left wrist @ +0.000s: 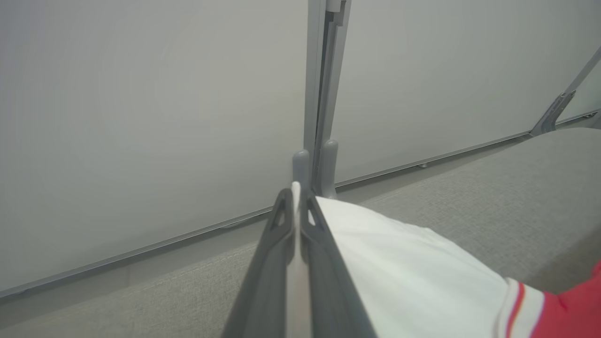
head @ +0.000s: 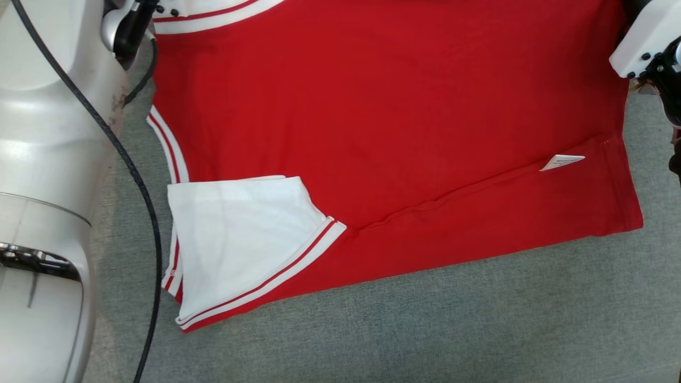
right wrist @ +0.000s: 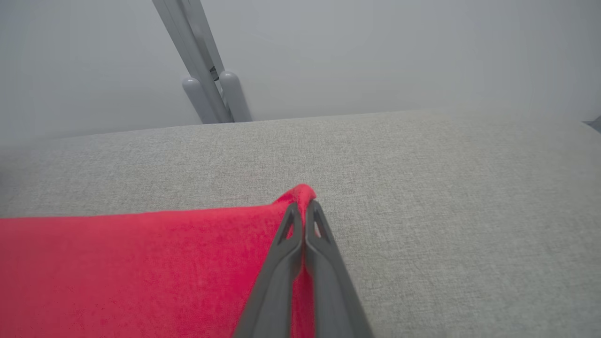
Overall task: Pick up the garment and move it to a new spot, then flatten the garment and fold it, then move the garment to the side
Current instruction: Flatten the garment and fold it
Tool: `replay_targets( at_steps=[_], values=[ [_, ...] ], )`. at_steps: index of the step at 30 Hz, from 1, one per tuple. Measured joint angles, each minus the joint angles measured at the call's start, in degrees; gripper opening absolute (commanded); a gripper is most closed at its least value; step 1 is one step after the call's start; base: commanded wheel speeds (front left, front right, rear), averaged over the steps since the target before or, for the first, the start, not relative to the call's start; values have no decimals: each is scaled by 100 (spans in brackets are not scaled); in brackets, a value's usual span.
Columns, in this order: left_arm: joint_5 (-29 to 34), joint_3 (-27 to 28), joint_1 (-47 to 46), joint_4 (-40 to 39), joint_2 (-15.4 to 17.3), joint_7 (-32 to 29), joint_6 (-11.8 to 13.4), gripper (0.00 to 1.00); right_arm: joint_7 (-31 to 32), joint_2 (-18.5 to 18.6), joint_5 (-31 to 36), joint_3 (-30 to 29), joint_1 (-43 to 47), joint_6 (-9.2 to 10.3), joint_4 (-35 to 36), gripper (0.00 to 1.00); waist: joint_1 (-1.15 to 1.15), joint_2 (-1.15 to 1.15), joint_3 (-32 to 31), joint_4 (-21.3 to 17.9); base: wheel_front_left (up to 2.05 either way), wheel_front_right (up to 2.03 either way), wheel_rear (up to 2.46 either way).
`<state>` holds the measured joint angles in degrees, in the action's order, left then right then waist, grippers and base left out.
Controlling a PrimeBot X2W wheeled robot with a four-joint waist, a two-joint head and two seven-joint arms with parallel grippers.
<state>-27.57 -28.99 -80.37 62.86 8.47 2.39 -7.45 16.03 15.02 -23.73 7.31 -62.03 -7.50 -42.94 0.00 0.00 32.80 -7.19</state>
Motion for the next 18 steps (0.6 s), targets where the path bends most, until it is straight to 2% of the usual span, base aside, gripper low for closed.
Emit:
replay_targets(
  at_steps=[5,13,14,18],
  values=[
    [-379,-328,443,-578,33,77,0,0,-63,278,-485,144,313,0,182,0,0,0,-124,154,0,0,0],
    [-995,-444,1901,-2130,619,315,1,0,-96,715,-1202,260,1347,0,767,0,0,0,-487,330,0,0,0],
    [-995,-444,1901,-2130,619,315,1,0,-96,715,-1202,260,1347,0,767,0,0,0,-487,330,0,0,0],
    [-1141,-399,2716,-3171,893,180,231,0,-57,886,-1345,226,1786,0,1078,0,0,0,-662,425,0,0,0]
  ],
)
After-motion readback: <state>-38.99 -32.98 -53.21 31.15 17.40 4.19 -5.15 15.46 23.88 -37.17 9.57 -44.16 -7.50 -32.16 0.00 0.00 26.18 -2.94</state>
